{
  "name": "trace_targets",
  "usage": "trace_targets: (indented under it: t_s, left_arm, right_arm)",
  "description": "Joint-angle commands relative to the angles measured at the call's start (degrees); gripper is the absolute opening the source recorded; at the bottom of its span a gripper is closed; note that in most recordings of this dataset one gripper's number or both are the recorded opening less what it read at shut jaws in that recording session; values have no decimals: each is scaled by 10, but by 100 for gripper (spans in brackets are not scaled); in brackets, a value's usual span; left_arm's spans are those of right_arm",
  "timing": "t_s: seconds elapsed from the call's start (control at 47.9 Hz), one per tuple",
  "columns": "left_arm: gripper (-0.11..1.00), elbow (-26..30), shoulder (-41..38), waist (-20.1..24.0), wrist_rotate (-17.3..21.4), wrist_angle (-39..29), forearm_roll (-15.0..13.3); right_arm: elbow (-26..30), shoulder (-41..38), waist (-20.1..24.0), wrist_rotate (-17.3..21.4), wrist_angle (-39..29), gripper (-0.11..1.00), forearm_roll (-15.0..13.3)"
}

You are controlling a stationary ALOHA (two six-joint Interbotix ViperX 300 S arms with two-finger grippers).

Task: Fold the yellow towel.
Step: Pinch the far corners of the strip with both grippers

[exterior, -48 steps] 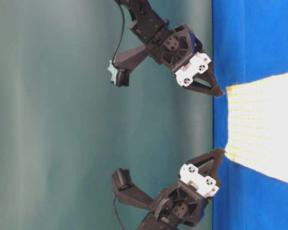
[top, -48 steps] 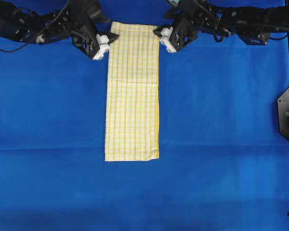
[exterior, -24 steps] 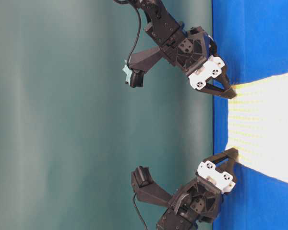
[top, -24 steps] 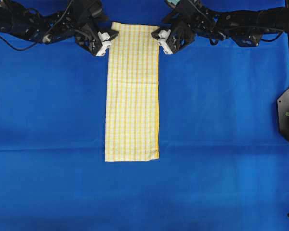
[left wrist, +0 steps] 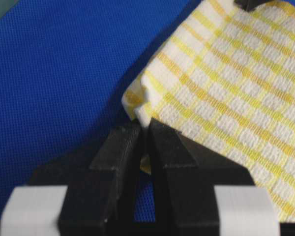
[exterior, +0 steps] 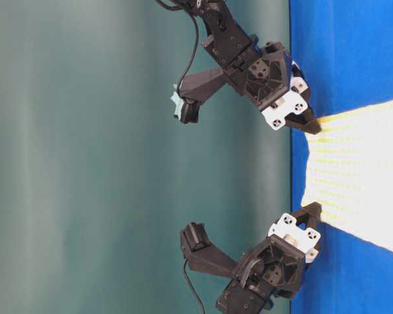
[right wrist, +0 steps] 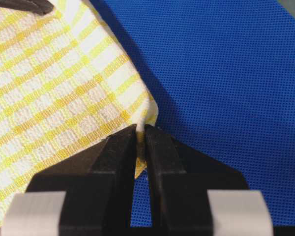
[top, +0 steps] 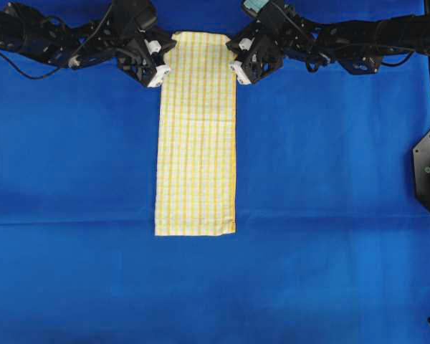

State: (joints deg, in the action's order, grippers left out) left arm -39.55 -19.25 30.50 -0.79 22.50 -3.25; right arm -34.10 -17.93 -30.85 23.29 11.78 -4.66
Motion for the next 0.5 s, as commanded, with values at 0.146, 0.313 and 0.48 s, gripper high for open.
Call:
trace_targets:
  t_s: [0.146,0.313,0.48]
  left_arm:
    - [3,1,6,-3,2,0,-1]
    - [3,1,21,-2,6,-1,0]
    - [3,-4,52,-2,8,-8,-1]
  right_arm:
    - [11,8,4,-2,5,5,2]
    - [12,19,0,-5,5,5,2]
    - [11,47,-1,-7,2,5,0]
